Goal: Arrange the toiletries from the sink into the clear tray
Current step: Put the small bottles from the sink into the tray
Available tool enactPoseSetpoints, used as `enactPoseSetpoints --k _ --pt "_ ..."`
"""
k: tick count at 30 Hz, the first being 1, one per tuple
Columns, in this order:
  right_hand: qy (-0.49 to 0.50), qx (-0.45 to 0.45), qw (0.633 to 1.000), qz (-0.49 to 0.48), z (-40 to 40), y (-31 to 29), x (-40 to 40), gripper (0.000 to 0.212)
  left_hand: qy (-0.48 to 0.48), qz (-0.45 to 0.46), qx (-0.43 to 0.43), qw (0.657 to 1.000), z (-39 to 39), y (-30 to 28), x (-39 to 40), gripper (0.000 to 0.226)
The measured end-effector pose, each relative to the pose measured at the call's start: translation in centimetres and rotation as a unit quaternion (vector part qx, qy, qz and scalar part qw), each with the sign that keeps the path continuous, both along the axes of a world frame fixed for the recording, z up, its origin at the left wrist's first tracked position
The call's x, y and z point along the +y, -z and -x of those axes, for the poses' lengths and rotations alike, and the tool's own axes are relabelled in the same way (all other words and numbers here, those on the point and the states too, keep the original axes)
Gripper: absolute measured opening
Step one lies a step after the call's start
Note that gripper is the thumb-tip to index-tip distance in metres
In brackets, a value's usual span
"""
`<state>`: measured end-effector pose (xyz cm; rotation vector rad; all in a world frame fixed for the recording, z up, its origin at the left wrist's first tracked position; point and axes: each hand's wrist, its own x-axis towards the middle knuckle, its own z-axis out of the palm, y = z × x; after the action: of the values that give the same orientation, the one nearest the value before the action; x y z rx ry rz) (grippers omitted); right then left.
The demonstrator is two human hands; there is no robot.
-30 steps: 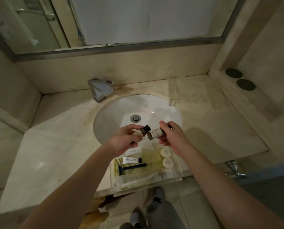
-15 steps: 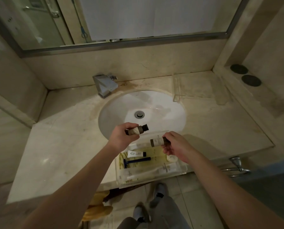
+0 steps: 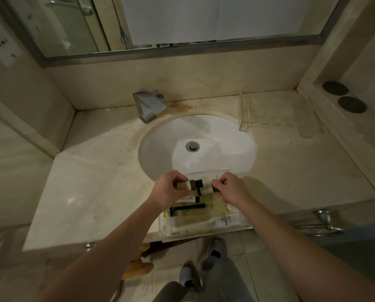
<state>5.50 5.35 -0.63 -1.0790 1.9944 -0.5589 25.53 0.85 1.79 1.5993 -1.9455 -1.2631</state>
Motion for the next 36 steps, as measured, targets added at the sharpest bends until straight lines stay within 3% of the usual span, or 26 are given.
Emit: enactPoseSetpoints --k 3,7,14,19,23,29,33,36 --pt "-0.03 0.108 0.994 0.009 0.2 0.2 -0.1 0.032 0.013 0.0 -0.014 1.0 0.3 0.4 0.5 0.03" --pt "-0.058 0.172 0.983 -0.014 0.5 0.7 0.0 0.038 0.034 -0.01 -0.037 0.999 1.1 0.7 1.4 0.029" --pt "-0.023 0.118 0.991 0.06 1.3 -0.2 0.8 0.027 0.064 -0.001 -0.069 0.996 2.7 1.1 2.7 0.029" --pt "-0.179 0.012 0.981 0.077 2.2 -1.0 2.4 0.016 0.077 0.018 -0.072 0.994 3.4 1.0 3.2 0.029" --pt "-0.27 0.071 0.958 0.066 2.8 0.1 3.2 0.035 0.073 0.022 -0.079 0.994 4.2 1.2 3.5 0.027" --pt "-0.291 0.122 0.946 0.08 3.3 0.7 3.7 0.024 0.107 0.056 -0.089 0.989 4.5 1.6 3.9 0.035" --pt "-0.293 0.124 0.947 0.046 3.5 0.7 3.9 0.022 0.038 0.078 -0.068 0.994 3.2 2.2 3.1 0.02" --pt "-0.311 0.137 0.94 0.029 3.3 0.8 3.8 0.023 0.03 0.084 -0.102 0.991 1.6 2.6 2.3 0.026"
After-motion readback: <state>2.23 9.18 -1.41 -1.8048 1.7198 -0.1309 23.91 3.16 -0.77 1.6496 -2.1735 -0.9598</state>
